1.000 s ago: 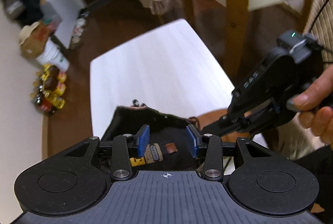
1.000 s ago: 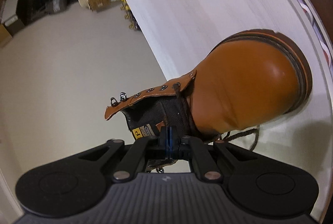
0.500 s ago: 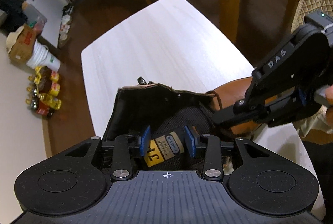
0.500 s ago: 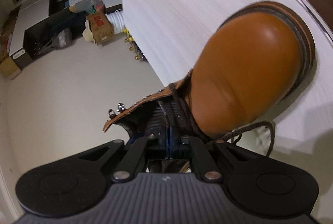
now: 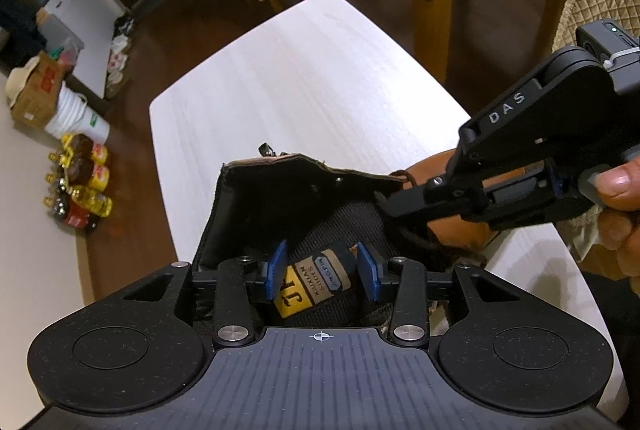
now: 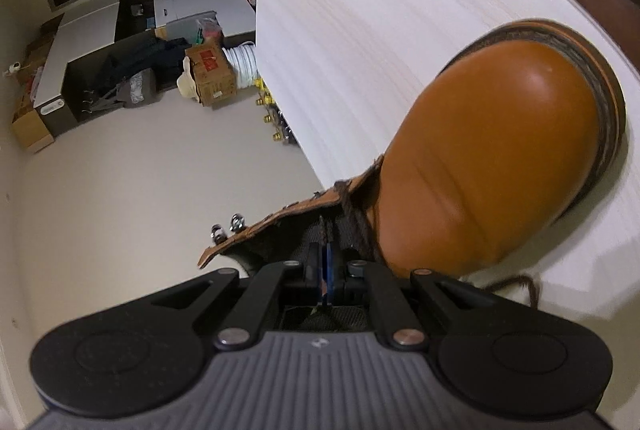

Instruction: Lace up shoes with both hands

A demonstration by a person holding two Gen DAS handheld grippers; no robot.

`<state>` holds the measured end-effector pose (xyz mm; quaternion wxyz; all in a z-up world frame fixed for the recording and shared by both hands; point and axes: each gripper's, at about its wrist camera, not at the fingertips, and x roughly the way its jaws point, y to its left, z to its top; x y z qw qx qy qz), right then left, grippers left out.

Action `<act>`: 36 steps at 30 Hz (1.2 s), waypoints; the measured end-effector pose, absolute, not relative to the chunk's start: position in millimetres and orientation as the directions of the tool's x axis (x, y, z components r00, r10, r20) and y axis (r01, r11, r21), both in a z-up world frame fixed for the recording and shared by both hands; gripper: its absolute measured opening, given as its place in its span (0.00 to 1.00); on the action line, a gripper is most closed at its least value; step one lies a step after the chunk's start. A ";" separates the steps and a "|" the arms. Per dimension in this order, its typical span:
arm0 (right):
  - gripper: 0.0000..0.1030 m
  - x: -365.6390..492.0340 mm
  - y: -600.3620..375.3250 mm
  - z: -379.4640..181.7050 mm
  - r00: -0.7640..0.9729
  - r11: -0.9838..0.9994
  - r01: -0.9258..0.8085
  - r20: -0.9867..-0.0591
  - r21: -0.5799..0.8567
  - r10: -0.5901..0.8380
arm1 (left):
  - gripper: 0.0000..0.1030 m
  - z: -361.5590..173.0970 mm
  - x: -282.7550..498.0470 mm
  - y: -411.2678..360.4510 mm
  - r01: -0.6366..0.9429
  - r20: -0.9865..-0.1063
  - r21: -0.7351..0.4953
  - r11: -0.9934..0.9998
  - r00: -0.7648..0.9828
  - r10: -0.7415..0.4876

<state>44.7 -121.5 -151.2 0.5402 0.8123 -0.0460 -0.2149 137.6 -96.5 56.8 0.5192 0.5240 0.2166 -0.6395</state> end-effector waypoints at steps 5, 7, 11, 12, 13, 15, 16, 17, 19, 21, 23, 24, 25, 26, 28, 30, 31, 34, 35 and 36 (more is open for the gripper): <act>0.04 46.5 -123.4 -152.6 0.894 -0.388 0.169 -0.307 0.906 -0.328 | 0.42 58.2 137.6 -95.0 0.892 -0.894 0.264 -0.366 0.084 -0.441; 0.04 46.4 -125.5 -151.9 0.885 -0.372 0.171 -0.308 0.912 -0.348 | 0.42 59.0 138.0 -94.8 0.894 -0.893 0.262 -0.364 0.081 -0.443; 0.10 47.9 -129.6 -149.7 0.879 -0.347 0.185 -0.313 0.920 -0.361 | 0.42 58.1 138.6 -94.6 0.894 -0.893 0.260 -0.365 0.078 -0.444; 0.10 48.0 -130.1 -149.1 0.882 -0.344 0.190 -0.314 0.920 -0.351 | 0.42 58.1 139.0 -94.7 0.895 -0.892 0.258 -0.364 0.077 -0.445; 0.12 48.1 -130.7 -148.4 0.886 -0.341 0.196 -0.315 0.920 -0.340 | 0.42 58.1 139.4 -94.8 0.896 -0.892 0.257 -0.362 0.076 -0.446; 0.14 44.2 -131.2 -140.7 0.895 -0.313 0.227 -0.324 0.922 -0.307 | 0.42 58.4 140.4 -94.4 0.901 -0.890 0.251 -0.355 0.070 -0.450; 0.15 41.3 -130.9 -136.1 0.898 -0.297 0.237 -0.325 0.925 -0.297 | 0.42 58.8 140.8 -94.2 0.903 -0.889 0.248 -0.351 0.068 -0.453; 0.15 36.8 -131.5 -128.3 0.901 -0.265 0.253 -0.326 0.930 -0.285 | 0.42 59.1 141.1 -94.0 0.905 -0.888 0.246 -0.348 0.066 -0.455; 0.18 27.2 -137.2 -112.2 0.900 -0.190 0.288 -0.333 0.939 -0.281 | 0.42 61.2 142.8 -92.1 0.916 -0.882 0.234 -0.326 0.059 -0.467; 0.20 18.2 -153.9 -99.4 0.890 -0.107 0.336 -0.353 0.936 -0.287 | 0.42 62.7 143.4 -89.9 0.925 -0.877 0.228 -0.303 0.060 -0.477; 0.20 15.8 -165.5 -97.6 0.885 -0.099 0.364 -0.377 0.926 -0.272 | 0.42 66.0 144.0 -86.0 0.938 -0.871 0.216 -0.272 0.059 -0.487; 0.20 16.1 -173.4 -98.8 0.887 -0.097 0.373 -0.385 0.923 -0.254 | 0.42 70.1 143.3 -81.7 0.948 -0.862 0.207 -0.242 0.060 -0.504; 0.19 17.2 -179.9 -100.5 0.891 -0.095 0.377 -0.389 0.921 -0.234 | 0.42 72.8 142.9 -80.0 0.955 -0.858 0.194 -0.224 0.055 -0.510; 0.19 18.3 -186.5 -102.2 0.895 -0.092 0.382 -0.393 0.920 -0.213 | 0.42 75.3 142.5 -78.7 0.961 -0.856 0.180 -0.208 0.049 -0.514; 0.19 19.8 -191.0 -102.6 0.898 -0.088 0.388 -0.397 0.918 -0.188 | 0.42 81.2 136.8 -75.7 0.984 -0.854 0.108 -0.145 0.017 -0.519; 0.19 19.9 -193.2 -96.8 0.898 -0.035 0.411 -0.411 0.911 -0.157 | 0.41 79.6 124.7 -76.5 0.995 -0.861 0.046 -0.092 -0.007 -0.508; 0.20 19.8 -193.6 -92.9 0.896 -0.002 0.423 -0.419 0.906 -0.144 | 0.37 77.3 119.0 -78.1 0.998 -0.865 0.019 -0.061 -0.015 -0.502; 0.20 24.1 -194.3 -76.4 0.884 0.156 0.468 -0.458 0.870 -0.097 | 0.37 68.1 105.2 -83.7 1.000 -0.875 -0.015 0.006 -0.010 -0.484; 0.20 26.3 -193.2 -68.4 0.874 0.242 0.483 -0.481 0.841 -0.074 | 0.38 67.2 104.5 -84.2 1.000 -0.876 -0.010 0.012 -0.003 -0.483; 0.20 30.2 -190.8 -61.0 0.864 0.325 0.489 -0.500 0.810 -0.055 | 0.38 66.7 100.4 -83.4 0.999 -0.875 0.022 0.024 0.031 -0.483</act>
